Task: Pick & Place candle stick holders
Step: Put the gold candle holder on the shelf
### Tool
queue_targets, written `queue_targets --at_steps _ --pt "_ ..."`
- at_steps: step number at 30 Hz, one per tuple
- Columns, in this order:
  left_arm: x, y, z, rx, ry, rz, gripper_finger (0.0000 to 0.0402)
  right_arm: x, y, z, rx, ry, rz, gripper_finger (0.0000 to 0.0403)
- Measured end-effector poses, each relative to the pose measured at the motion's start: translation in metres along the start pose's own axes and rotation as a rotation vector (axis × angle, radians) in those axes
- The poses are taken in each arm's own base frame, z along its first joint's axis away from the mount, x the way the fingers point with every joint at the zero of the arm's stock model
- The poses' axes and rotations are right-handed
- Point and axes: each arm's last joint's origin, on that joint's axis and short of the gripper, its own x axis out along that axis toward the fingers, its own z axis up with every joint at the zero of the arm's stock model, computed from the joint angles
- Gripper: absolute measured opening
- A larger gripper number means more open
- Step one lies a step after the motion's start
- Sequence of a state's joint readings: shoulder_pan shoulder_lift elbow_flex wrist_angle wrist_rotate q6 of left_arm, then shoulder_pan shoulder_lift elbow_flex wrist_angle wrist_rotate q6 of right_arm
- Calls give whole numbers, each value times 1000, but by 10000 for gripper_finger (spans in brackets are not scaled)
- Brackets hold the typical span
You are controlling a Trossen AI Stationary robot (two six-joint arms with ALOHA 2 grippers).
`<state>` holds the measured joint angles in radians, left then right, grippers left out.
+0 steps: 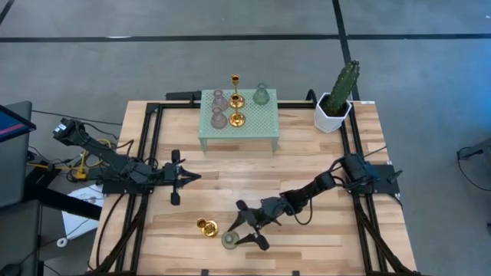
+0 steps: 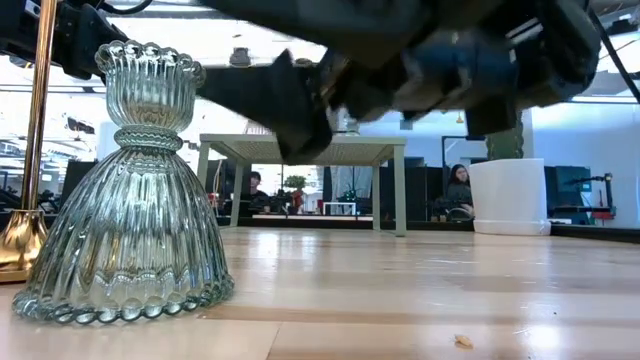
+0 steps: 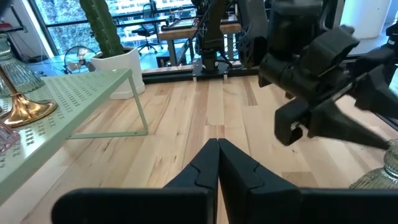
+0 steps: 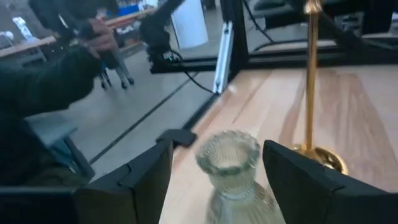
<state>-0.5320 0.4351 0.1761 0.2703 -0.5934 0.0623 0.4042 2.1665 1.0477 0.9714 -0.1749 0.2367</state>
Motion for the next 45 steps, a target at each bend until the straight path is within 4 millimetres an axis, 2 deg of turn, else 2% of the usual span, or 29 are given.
queue_targets --at_steps 5,13,27,29,35,42,45 --pt "0 0 0 0 0 0 5 -4 4 4 5 27 1 240" --pt "0 0 0 1 0 0 8 -1 6 13 -34 -30 -82 240" --pt "0 0 0 8 0 0 6 0 8 21 64 -99 -58 239" --pt "0 0 0 8 0 0 5 1 12 17 53 -65 -63 235" --pt "0 0 0 8 1 0 9 1 23 -13 -35 191 -182 209" --pt "0 0 0 8 1 -4 5 3 28 -6 -67 110 -146 183" --pt "0 -1 0 8 0 -22 8 4 26 -15 -26 152 -181 177"
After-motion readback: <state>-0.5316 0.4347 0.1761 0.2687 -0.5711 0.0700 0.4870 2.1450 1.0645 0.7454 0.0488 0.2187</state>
